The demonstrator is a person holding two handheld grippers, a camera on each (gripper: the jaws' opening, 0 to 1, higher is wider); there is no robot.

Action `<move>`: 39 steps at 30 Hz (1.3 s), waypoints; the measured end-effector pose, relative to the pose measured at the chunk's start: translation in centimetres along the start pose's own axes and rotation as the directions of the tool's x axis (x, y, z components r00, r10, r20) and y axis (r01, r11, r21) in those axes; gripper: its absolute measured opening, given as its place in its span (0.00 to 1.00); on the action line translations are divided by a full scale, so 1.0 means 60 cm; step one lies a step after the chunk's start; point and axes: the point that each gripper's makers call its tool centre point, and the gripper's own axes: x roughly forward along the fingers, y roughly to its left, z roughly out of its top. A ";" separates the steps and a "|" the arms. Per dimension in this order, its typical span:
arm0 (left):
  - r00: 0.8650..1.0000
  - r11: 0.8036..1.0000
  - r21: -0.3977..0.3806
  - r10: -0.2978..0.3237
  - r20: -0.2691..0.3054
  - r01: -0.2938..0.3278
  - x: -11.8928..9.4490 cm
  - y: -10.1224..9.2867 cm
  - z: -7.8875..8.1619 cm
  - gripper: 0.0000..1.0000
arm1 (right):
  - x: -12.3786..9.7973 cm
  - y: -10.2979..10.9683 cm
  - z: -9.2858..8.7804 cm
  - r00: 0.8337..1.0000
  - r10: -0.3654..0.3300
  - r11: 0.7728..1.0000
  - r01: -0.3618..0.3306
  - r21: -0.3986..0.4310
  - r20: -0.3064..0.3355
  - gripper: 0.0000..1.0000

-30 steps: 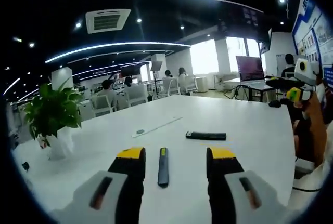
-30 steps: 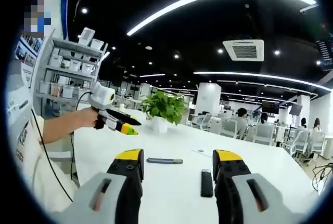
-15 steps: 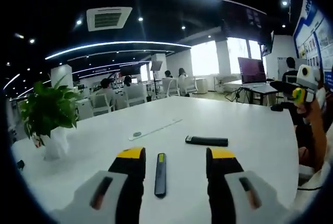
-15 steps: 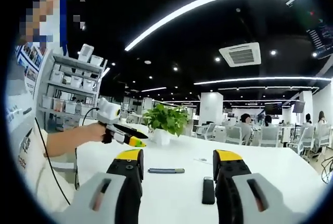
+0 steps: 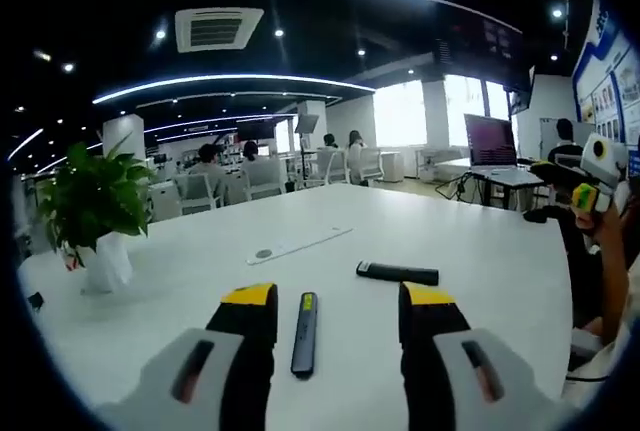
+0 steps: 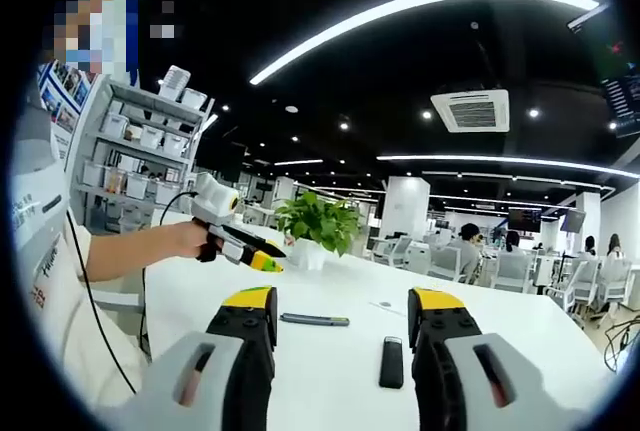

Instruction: Pflip the remote and laser pointer to the front side, press the buttons, and align them neatly on the table

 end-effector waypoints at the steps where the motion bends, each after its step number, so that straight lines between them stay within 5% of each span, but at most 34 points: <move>1: 1.000 1.000 -0.005 -0.001 -0.001 0.001 0.000 0.001 0.000 0.51 | 0.000 -0.001 0.002 1.000 -0.005 1.000 0.005 0.004 0.003 0.58; 14: 0.991 1.000 0.014 -0.003 -0.136 0.005 0.060 0.008 -0.076 0.51 | -0.018 -0.039 0.007 0.995 -0.100 0.995 0.101 -0.029 0.017 0.55; 20: 0.989 0.999 -0.020 0.031 -0.143 -0.034 0.073 0.024 -0.078 0.48 | -0.033 -0.053 0.022 0.984 -0.176 0.980 0.179 -0.089 0.036 0.48; 29: 0.997 0.998 -0.056 0.009 -0.076 -0.014 0.046 0.020 -0.048 0.48 | -0.022 -0.048 0.006 0.988 -0.154 0.986 0.154 -0.061 0.012 0.48; 39: 0.990 0.999 -0.035 -0.001 -0.139 -0.004 0.061 0.017 -0.079 0.49 | -0.026 -0.044 0.018 0.988 -0.151 0.984 0.153 -0.088 0.031 0.48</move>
